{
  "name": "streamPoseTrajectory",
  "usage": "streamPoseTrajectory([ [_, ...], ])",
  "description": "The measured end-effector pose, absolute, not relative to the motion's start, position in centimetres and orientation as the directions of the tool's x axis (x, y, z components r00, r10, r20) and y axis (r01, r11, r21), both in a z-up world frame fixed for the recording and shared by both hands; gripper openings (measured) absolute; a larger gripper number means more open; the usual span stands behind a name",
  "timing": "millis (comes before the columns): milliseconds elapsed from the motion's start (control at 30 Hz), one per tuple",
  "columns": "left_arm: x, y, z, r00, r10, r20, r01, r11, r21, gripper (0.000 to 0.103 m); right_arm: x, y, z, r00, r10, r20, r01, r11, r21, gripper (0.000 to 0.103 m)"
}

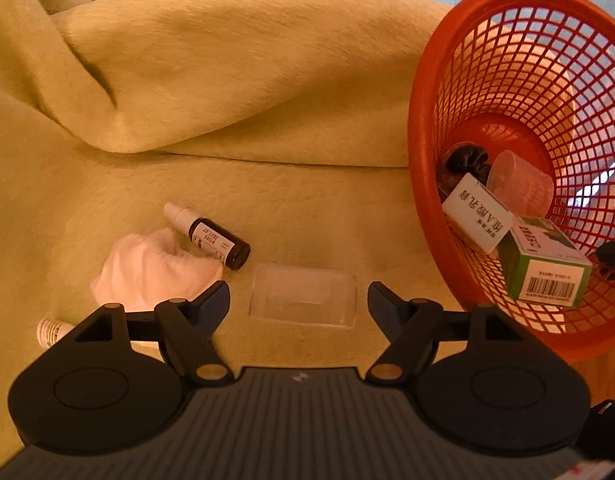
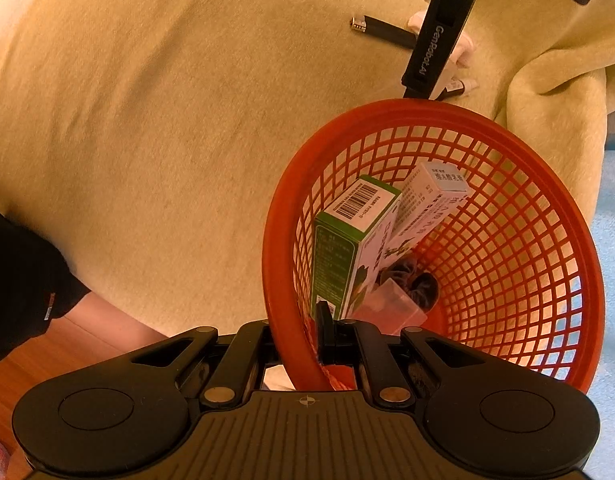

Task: Organize objects
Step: 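Grasp the clear rectangular plastic box with the left tool, then carry the plastic box over the wastebasket and open the left tool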

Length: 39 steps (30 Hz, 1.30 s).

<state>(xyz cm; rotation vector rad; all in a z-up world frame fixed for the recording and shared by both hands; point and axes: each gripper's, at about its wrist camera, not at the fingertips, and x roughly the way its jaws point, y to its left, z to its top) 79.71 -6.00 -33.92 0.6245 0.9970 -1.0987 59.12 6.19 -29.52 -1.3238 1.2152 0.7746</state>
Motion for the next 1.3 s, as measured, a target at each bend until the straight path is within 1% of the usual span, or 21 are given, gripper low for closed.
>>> streamPoseTrajectory([
  [133,79.6,-6.2,-34.3,0.103,-0.399,-0.911,0.938,0.344,-0.044,0.051,59.2,6.3,-29.5,0.251,-0.212,-0.945,-0.945,0.156,-0.286,0.003],
  [367,78.3,-3.8,-34.0,0.103,-0.369,-0.924,0.935,0.352,-0.036,0.051,59.2,6.3,-29.5,0.254,-0.21,-0.944,-0.946,0.15,-0.288,0.003],
  [600,76.9,-1.0,-32.6,0.116,-0.373,-0.921,0.91,0.412,-0.052,0.051,59.0,6.4,-29.9,0.258,-0.208,-0.944,-0.948,0.135,-0.289,0.003],
  [967,75.2,0.8,-25.5,0.172,-0.422,-0.89,0.882,0.468,-0.052,0.051,58.8,6.5,-30.0,0.273,-0.219,-0.937,-0.945,0.121,-0.304,0.003],
  [1167,74.4,0.0,-21.7,0.178,-0.474,-0.862,0.885,0.46,-0.07,0.051,58.4,6.5,-30.1,0.283,-0.228,-0.932,-0.942,0.115,-0.314,0.003],
  [1300,74.0,-1.3,-20.1,0.154,-0.511,-0.846,0.896,0.434,-0.099,0.051,58.2,6.4,-30.3,0.285,-0.234,-0.93,-0.942,0.11,-0.316,0.003],
])
